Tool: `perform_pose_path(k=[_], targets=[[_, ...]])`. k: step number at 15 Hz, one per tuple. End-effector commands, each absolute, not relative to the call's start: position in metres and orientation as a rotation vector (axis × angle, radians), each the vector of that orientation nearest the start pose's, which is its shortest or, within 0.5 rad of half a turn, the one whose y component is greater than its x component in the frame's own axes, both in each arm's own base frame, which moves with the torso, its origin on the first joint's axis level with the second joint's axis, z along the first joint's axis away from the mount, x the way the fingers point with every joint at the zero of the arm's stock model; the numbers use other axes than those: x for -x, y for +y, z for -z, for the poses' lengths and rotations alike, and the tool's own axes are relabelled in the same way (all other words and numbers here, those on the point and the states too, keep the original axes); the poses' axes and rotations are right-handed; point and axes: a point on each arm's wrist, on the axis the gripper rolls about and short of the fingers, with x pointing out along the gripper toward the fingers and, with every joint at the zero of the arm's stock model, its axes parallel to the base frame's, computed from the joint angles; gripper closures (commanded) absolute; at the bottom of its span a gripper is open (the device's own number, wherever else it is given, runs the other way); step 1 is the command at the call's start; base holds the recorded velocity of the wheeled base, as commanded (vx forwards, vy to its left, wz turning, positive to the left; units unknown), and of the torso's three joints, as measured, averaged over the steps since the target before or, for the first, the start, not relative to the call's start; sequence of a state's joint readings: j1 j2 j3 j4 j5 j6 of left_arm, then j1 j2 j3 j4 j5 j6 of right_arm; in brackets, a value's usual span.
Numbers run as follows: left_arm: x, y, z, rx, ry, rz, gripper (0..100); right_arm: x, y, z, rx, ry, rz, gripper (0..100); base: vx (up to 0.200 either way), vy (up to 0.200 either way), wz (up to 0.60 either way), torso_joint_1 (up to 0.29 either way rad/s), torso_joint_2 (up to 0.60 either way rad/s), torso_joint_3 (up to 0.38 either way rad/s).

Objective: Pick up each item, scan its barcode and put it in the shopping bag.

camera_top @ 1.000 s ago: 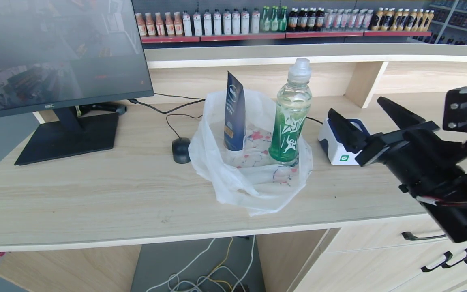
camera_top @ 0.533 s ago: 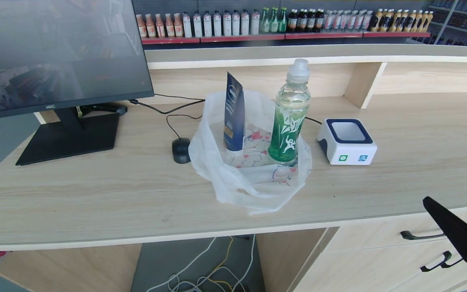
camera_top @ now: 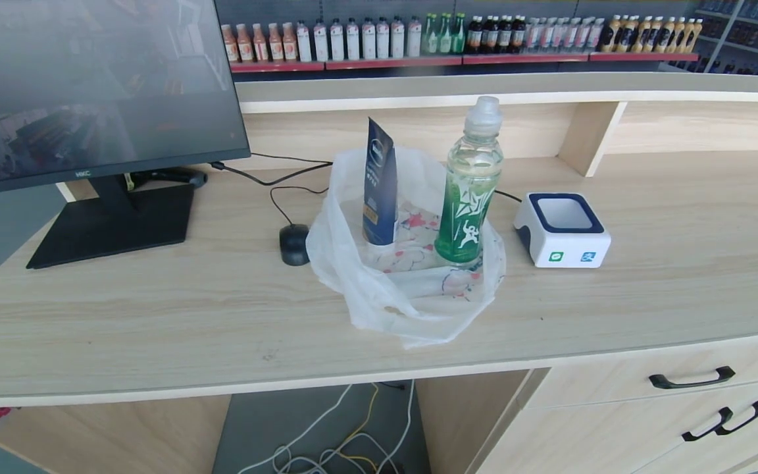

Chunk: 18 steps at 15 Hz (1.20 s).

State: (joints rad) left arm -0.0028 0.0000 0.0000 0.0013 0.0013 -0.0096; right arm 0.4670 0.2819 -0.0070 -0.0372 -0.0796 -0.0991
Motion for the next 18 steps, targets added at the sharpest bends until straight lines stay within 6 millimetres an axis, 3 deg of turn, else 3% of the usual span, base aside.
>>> perform_pose_path(k=[1, 7, 9, 11, 14, 17, 18], targets=[[0.023, 0.0, -0.075, 0.011, 0.002, 0.002, 0, 0.009, -0.006, -0.084, 0.115, 0.096, -0.395, 0, 0.0, 0.0, 0.0, 0.0, 0.0, 0.0], [0.023, 0.0, -0.075, 0.011, 0.0, 0.002, 0, 0.019, -0.013, -0.076, 0.048, -0.014, -0.552, 0, 0.0, 0.0, 0.0, 0.0, 0.0, 0.0], [0.023, 0.0, -0.075, 0.011, 0.0, 0.002, 0, 0.019, -0.011, -0.076, 0.041, 0.009, -0.462, 0, 0.0, 0.0, 0.0, 0.0, 0.0, 0.0], [0.023, 0.0, -0.075, 0.011, 0.0, 0.002, 0, 0.017, -0.005, -0.077, 0.047, 0.064, -0.244, 0, 0.0, 0.0, 0.0, 0.0, 0.0, 0.0], [0.023, 0.0, -0.076, 0.009, 0.002, 0.002, 0, 0.015, -0.005, -0.077, 0.051, 0.087, -0.222, 0, 0.0, 0.0, 0.0, 0.0, 0.0, 0.0], [0.023, 0.0, -0.075, 0.009, 0.0, 0.002, 0, 0.01, -0.001, -0.078, 0.045, 0.172, -0.04, 0, 0.0, 0.0, 0.0, 0.0, 0.0, 0.0], [0.023, 0.0, -0.075, 0.009, 0.0, 0.002, 0, 0.014, -0.001, -0.078, 0.043, 0.119, -0.03, 0, 0.0, 0.0, 0.0, 0.0, 0.0, 0.0]])
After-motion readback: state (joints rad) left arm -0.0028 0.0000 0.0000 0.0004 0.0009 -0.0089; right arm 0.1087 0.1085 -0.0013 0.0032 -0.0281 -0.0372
